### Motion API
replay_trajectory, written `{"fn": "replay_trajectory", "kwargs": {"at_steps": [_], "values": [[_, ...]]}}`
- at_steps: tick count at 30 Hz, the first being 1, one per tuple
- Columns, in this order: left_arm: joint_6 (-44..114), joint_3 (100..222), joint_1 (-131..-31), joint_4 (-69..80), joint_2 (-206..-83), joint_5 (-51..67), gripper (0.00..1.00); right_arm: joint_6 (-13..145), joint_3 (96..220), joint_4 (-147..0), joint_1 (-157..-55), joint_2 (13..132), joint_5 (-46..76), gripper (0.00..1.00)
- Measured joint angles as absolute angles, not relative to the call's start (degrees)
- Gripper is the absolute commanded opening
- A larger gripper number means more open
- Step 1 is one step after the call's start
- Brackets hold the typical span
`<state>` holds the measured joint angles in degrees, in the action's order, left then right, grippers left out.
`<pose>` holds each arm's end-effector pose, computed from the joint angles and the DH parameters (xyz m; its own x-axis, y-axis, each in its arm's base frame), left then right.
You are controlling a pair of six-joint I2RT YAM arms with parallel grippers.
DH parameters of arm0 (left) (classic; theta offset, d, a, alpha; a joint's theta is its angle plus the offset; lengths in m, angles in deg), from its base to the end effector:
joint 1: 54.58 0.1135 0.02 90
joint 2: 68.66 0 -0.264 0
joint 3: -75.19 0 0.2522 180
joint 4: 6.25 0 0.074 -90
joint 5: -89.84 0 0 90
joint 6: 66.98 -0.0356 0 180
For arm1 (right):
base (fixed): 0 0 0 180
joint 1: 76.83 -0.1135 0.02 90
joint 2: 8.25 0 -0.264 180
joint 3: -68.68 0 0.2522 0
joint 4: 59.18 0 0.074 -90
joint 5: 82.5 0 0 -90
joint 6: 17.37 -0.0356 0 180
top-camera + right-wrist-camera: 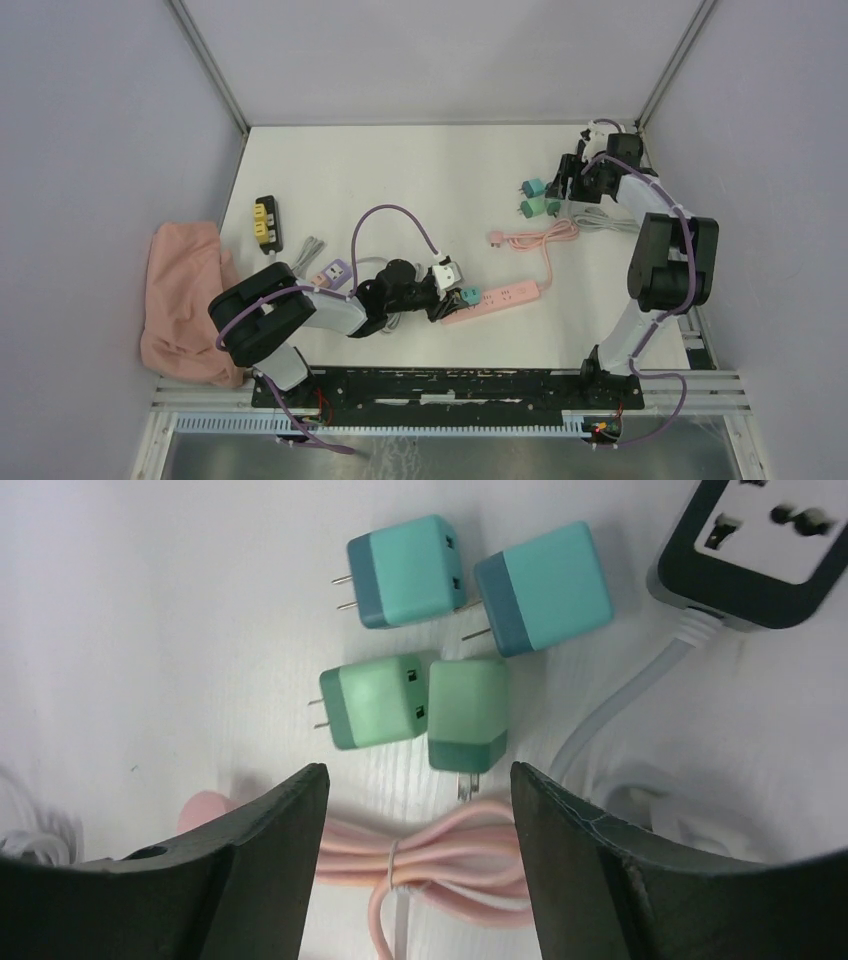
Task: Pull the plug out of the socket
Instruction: Place the plug at the center of the board, then remove the plug from the socket.
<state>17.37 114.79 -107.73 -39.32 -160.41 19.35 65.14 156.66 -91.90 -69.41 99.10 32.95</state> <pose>0.1611 -0.2348 0.1431 -0.1022 0.2911 -0.9512 0.9583 0.2855 -0.0156 0.4005 -0.0367 0.1981 -0.7946 0.2222 -0.5650 -0.0420 0.9083 0.4162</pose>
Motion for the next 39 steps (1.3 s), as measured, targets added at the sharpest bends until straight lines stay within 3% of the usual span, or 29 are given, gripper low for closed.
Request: {"fn": "replay_trajectory", "kwargs": {"at_steps": [8,10,15,19,25,29,39], "values": [[17.4,114.7,-107.7,-39.3,-160.3,19.2,0.09,82.5,156.0,-99.5,-68.1,86.3,45.3,0.70],[17.4,114.7,-107.7,-39.1,-160.1,19.1,0.17,86.7,154.7,-101.1,-68.2,83.8,51.6,0.70],[17.4,114.7,-107.7,-38.9,-160.0,19.2,0.36,100.4,146.9,-106.5,-70.4,76.3,66.5,0.90],[18.3,114.7,-107.7,-39.1,-160.1,19.1,0.48,113.8,141.1,-112.8,-73.8,70.0,73.4,0.92],[19.6,113.9,-107.8,-38.5,-161.5,16.6,0.66,127.2,140.7,-120.0,-79.7,69.3,73.6,0.92],[20.0,112.1,-107.9,-39.9,-160.5,14.8,0.84,132.8,140.7,-122.5,-83.6,70.6,71.5,0.92],[20.1,106.8,-108.0,-40.2,-154.3,11.8,0.86,137.9,139.4,-123.2,-92.7,73.5,67.1,0.93]]}}
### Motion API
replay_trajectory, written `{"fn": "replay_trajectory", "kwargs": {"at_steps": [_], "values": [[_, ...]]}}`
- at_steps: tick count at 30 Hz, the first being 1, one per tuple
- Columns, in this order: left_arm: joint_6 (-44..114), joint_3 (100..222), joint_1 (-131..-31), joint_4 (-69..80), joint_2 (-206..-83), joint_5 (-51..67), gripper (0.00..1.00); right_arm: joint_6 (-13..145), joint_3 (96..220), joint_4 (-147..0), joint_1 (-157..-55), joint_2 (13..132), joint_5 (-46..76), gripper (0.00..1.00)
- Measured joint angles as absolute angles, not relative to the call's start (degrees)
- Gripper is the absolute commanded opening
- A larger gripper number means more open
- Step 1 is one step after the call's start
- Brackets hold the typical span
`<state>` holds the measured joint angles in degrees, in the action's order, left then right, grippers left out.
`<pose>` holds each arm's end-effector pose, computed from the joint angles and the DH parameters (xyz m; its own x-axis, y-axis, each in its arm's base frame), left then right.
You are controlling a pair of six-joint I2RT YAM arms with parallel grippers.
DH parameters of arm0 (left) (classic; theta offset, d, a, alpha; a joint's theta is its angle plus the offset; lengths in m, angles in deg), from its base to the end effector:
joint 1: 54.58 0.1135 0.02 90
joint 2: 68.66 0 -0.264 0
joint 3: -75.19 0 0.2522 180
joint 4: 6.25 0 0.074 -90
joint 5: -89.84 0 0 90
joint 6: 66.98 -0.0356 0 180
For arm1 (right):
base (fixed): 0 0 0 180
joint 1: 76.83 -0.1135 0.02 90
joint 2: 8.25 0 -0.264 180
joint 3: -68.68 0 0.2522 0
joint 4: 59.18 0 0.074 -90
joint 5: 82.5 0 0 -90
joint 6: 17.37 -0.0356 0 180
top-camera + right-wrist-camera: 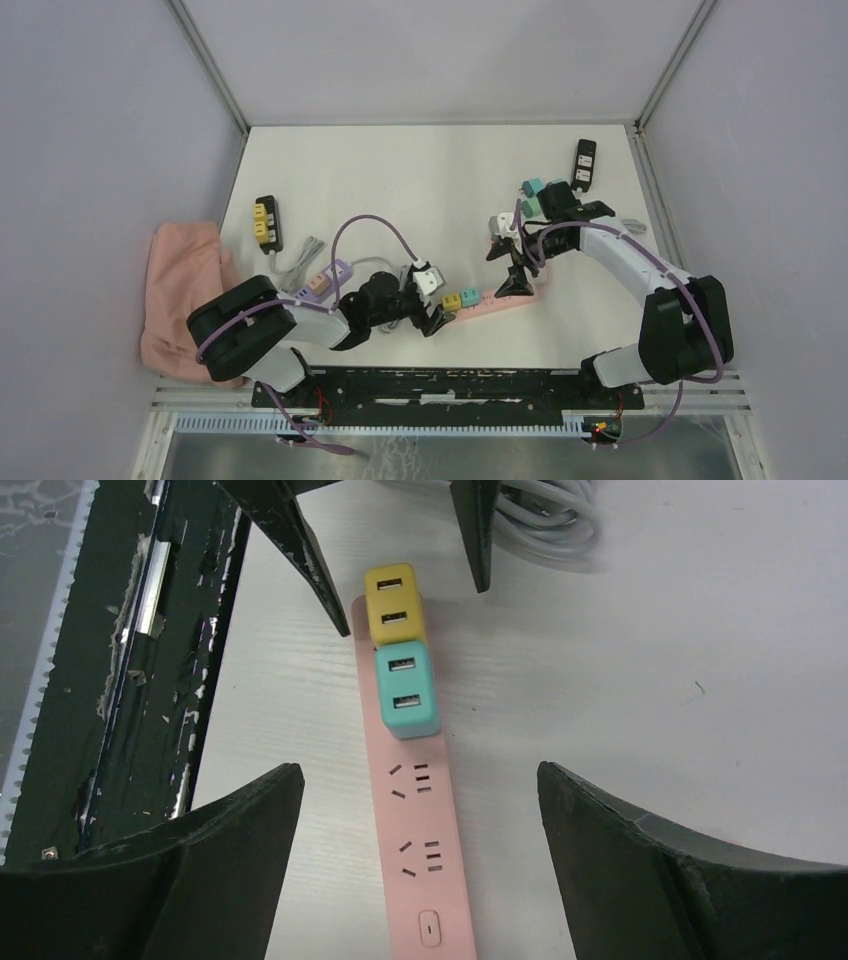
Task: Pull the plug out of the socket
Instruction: Remove the plug from the socket.
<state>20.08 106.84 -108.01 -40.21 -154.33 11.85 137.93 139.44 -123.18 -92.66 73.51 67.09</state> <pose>0.1433 -0.2056 0.1353 -0.1578 0.2970 -0.9418 0.9113 0.4111 -0.0231 0.2356 0.0987 0.2378 -0.0678 -0.4972 -0.8650 -0.9917 -0.0613 0.1130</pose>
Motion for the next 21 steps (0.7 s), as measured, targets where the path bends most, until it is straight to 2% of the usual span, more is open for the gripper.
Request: {"fn": "replay_trajectory", "kwargs": {"at_steps": [9,15,18,21], "values": [[20.1,103.4,-108.0,-40.9,-146.0,11.6,0.81,135.0,137.8,-117.4,-103.4,75.4,60.7,0.87],[20.3,102.0,-108.0,-41.4,-144.1,10.6,0.63,131.2,137.3,-112.5,-109.5,77.4,54.8,0.75],[20.6,102.0,-108.0,-41.6,-144.2,10.5,0.62,130.6,137.3,-111.5,-112.0,78.7,51.7,0.66],[21.1,102.2,-108.0,-42.2,-145.1,10.5,0.66,130.6,137.3,-111.3,-113.6,79.6,49.4,0.55]]}}
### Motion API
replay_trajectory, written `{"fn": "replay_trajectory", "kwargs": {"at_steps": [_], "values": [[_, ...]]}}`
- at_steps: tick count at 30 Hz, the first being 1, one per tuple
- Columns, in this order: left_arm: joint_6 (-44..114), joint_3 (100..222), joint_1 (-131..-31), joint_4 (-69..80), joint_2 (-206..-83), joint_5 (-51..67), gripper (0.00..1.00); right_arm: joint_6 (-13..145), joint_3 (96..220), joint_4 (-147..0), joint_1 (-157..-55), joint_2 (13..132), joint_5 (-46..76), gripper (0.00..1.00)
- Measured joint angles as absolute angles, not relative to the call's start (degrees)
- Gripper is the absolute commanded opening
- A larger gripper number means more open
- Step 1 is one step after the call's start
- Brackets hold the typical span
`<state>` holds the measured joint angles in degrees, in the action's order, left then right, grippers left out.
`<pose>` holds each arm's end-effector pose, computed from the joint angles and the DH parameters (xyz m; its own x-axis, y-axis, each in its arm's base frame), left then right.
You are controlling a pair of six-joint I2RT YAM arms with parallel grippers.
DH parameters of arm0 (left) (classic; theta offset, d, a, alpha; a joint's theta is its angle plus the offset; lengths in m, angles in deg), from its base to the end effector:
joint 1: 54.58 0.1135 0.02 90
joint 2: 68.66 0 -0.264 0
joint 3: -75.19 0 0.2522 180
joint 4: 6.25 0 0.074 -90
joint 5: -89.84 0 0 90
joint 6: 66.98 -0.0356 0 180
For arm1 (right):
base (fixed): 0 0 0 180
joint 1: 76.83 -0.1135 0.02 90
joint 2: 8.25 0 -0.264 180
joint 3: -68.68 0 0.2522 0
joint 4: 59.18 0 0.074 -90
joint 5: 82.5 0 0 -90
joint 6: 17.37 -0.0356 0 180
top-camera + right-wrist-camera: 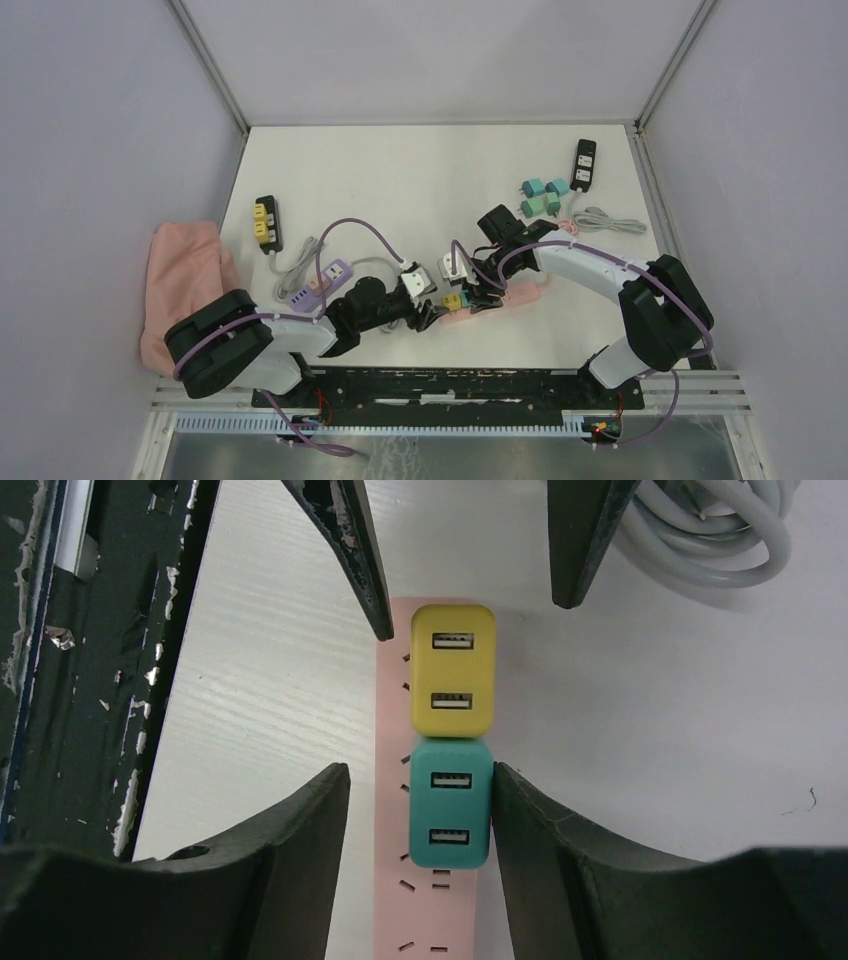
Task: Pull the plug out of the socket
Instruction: Remove the plug from the socket.
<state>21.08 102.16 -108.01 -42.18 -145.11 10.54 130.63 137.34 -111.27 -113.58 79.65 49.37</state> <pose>0.1305 -0.1870 0.1529 -0.1092 0.2030 -0.9731 0.9009 0.4339 -0.0106 0.2106 0.1869 0.1990 0.1208 -0.6980 -0.7059 -0.9706 -0.2323 0.0636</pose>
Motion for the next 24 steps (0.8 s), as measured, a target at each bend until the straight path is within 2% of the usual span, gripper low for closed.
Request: {"fn": "replay_trajectory", "kwargs": {"at_steps": [6,17,21,24], "values": [[21.5,103.3,-108.0,-42.4,-148.9,11.1,0.68,130.9,137.3,-110.8,-114.4,80.0,46.8,0.36],[21.5,105.1,-107.9,-45.2,-154.3,13.1,0.65,130.6,137.4,-110.3,-114.5,80.0,46.2,0.16],[21.5,105.1,-107.9,-47.3,-156.1,13.7,0.60,130.6,137.4,-110.3,-114.3,80.0,46.4,0.12],[21.5,105.2,-107.9,-47.5,-157.0,13.9,0.52,130.6,137.4,-110.3,-114.3,80.1,46.4,0.09]]}}
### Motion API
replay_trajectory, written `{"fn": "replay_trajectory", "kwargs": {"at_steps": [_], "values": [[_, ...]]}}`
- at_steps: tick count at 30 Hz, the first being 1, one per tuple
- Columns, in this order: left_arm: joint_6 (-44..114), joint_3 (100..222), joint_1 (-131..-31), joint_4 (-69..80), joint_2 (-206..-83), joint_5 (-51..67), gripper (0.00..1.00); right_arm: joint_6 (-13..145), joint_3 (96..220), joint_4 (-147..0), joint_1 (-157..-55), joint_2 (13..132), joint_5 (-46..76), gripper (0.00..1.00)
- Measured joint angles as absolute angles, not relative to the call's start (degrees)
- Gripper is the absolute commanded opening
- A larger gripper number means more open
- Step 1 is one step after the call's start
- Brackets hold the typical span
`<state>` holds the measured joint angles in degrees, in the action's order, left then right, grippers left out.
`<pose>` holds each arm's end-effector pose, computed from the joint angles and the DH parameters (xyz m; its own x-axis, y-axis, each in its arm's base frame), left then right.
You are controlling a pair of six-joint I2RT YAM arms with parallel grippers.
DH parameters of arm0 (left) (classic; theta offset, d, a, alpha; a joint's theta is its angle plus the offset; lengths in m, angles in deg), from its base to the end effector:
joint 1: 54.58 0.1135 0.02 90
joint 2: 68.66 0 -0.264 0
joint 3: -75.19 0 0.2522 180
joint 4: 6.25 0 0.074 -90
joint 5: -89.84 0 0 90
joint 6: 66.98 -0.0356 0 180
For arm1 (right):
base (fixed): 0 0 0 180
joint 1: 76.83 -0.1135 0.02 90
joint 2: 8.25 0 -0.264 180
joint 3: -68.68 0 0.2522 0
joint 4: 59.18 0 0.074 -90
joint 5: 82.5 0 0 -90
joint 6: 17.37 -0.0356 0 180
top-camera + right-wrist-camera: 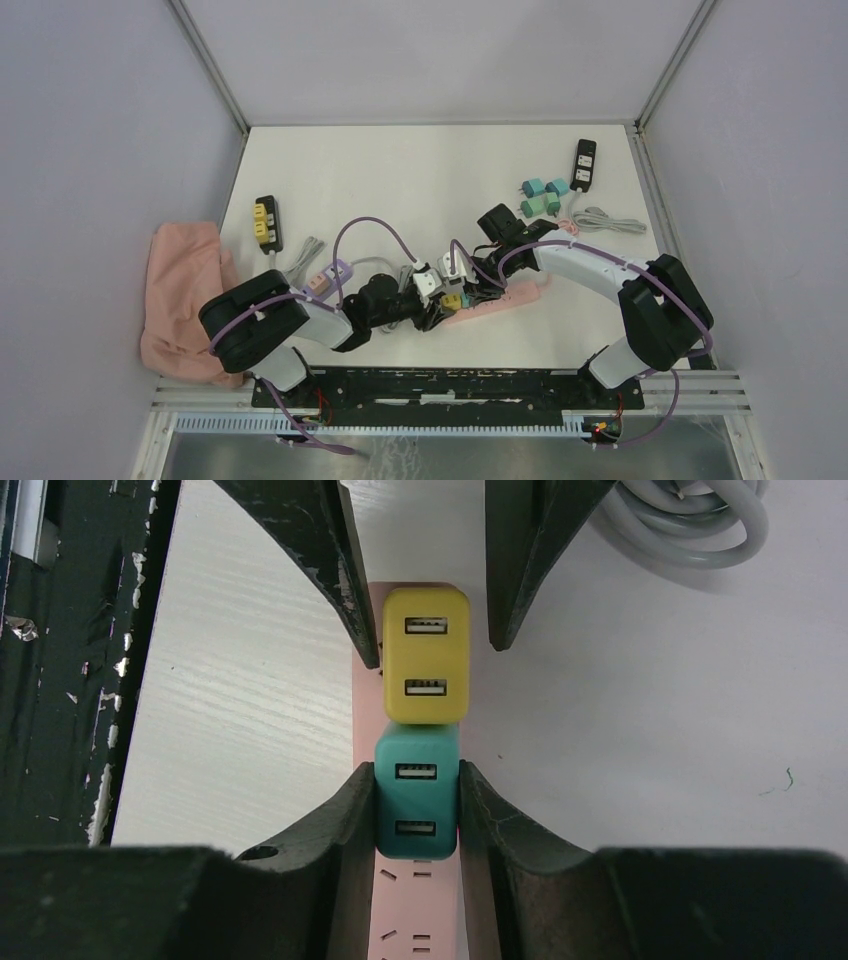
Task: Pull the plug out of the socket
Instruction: Remove the plug from the socket.
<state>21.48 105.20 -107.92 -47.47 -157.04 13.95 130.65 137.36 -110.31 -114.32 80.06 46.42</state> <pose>0.1414 -0.2045 0.1307 -0.1513 0.2470 -0.9571 0.9215 0.3857 -0.0462 0.2112 0.1901 0.1966 0.1442 -0.7211 -0.6777 -0.9732 -0.2272 0.0346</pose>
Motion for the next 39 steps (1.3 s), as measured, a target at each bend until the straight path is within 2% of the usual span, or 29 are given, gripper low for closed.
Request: {"fn": "replay_trajectory", "kwargs": {"at_steps": [5,7,9,27,33,39], "values": [[21.5,105.3,-107.9,-47.5,-157.3,14.6,0.14,130.8,137.5,-110.4,-114.3,80.2,46.5,0.01],[21.5,105.3,-107.9,-47.5,-157.4,15.2,0.07,130.7,137.7,-110.5,-114.3,80.4,46.5,0.00],[21.4,105.5,-107.9,-47.5,-157.5,15.5,0.04,130.6,137.8,-110.7,-114.3,80.5,46.5,0.00],[19.8,106.6,-107.6,-46.5,-158.3,16.9,0.03,125.4,137.8,-109.6,-112.5,80.5,46.6,0.00],[19.3,107.6,-107.8,-46.7,-159.3,16.9,0.03,130.8,137.1,-111.2,-109.4,80.5,50.5,0.00],[19.2,107.6,-108.0,-46.7,-159.4,16.9,0.03,133.2,137.1,-112.1,-111.1,80.5,49.8,0.00]]}}
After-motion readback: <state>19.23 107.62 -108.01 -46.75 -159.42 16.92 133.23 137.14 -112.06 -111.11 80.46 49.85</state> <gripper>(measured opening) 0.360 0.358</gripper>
